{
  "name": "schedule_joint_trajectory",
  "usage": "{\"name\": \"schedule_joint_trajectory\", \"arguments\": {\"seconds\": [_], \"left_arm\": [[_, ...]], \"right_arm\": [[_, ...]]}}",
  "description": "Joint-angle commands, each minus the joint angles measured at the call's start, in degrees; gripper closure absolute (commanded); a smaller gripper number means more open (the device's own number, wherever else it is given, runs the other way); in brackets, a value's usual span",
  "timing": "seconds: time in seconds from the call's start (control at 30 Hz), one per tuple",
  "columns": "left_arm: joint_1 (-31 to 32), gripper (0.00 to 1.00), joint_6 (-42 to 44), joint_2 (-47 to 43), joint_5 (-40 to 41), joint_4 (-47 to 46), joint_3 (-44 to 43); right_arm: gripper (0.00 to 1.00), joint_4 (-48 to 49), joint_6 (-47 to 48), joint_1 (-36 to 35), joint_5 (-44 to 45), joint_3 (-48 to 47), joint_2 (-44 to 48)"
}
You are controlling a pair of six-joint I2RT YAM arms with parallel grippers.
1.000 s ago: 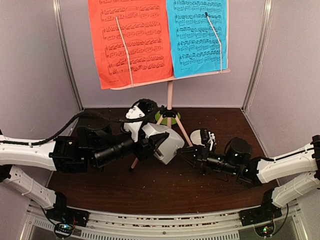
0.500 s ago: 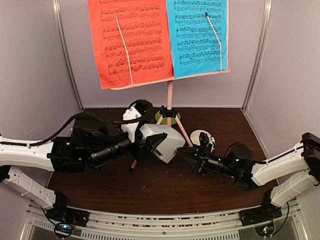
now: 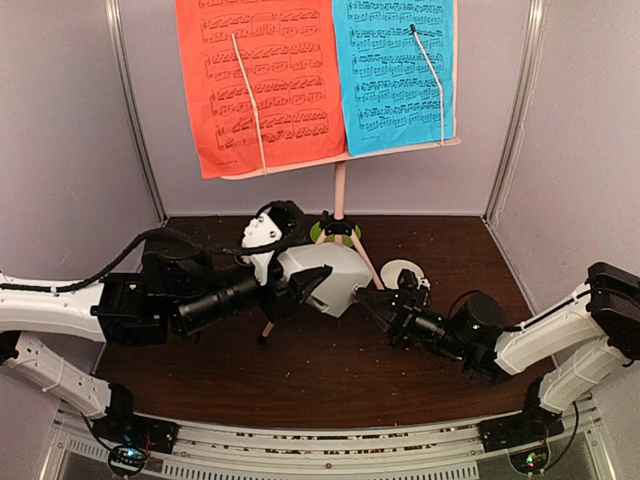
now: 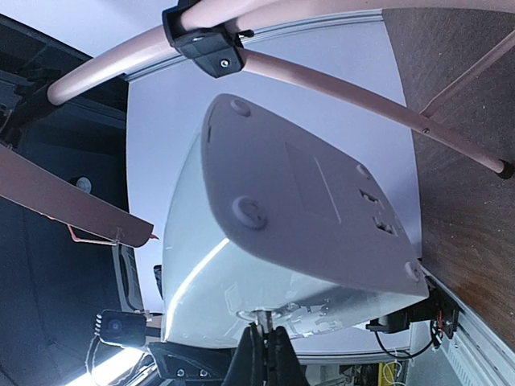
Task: Set up the instrument practice props
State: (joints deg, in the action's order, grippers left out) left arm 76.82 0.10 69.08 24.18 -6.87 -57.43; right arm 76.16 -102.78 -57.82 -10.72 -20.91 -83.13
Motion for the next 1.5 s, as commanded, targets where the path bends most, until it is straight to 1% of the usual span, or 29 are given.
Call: {"name": "schedule_joint_trajectory", "arguments": {"seconds": [0.0,0.03,0.1,0.13,0.2,0.23,0.33,0.4,0.47,0.57,0.73,0.83,1.1,1.23,1.3,1.47], "left_arm": [[1.67,1.00,1.01,-2.75,-6.52,-5.06,-1.63],[1.63,1.00,1.00,-2.60,-6.07,-5.01,-1.67],[1.67,1.00,-0.03,-2.44,-3.99,-5.22,-1.59],[1.67,1.00,-0.49,-2.31,-2.72,-5.25,-1.66],[1.59,1.00,-2.56,-1.72,0.64,-3.73,-2.64],[1.24,1.00,-4.11,-1.27,1.79,-2.57,-3.21],[-1.27,1.00,-10.60,0.05,0.56,-0.86,-3.84],[-2.50,1.00,-13.71,1.49,-0.70,0.02,-4.38],[-2.91,1.00,-14.92,3.03,-1.24,0.32,-5.17],[-3.90,1.00,-15.96,5.36,-3.48,0.07,-6.08],[-4.91,1.00,-14.64,9.97,-6.66,1.18,-7.82],[-5.24,1.00,-13.83,12.87,-8.23,2.76,-8.79],[-6.59,1.00,-15.59,19.30,-11.97,5.47,-9.19],[-7.05,1.00,-15.26,21.60,-14.28,6.70,-8.86],[-7.33,1.00,-14.99,22.24,-15.35,6.96,-8.59],[-8.25,0.84,-14.54,23.23,-19.33,7.57,-7.91]], "right_arm": [[1.00,11.23,-8.19,0.95,13.34,0.25,-4.99],[1.00,11.93,-8.69,0.77,13.12,-0.35,-5.83],[1.00,8.73,-7.26,0.56,11.00,-1.59,-5.38],[1.00,5.09,-5.64,0.58,9.48,-2.20,-4.13],[0.99,-5.24,-0.71,0.60,5.98,-3.75,-0.80],[0.95,-11.77,3.57,0.60,4.20,-4.86,1.19],[0.79,-31.92,13.20,0.79,1.00,-8.15,6.68],[0.64,-39.17,17.86,1.27,-0.43,-9.26,8.83],[0.49,-44.70,21.16,1.93,-1.45,-9.64,10.53],[0.37,-52.05,24.93,2.31,-1.67,-9.39,13.46],[0.24,-63.34,32.74,2.52,-1.23,-8.73,19.69],[0.19,-71.15,37.80,2.47,1.26,-8.90,23.83],[0.05,-81.73,43.84,2.60,4.81,-10.43,31.28],[0.01,-83.29,44.79,2.63,7.08,-10.41,34.08],[0.00,-84.41,45.30,2.52,7.96,-10.97,35.13],[0.00,-85.65,47.00,2.58,8.55,-11.83,36.35]]}}
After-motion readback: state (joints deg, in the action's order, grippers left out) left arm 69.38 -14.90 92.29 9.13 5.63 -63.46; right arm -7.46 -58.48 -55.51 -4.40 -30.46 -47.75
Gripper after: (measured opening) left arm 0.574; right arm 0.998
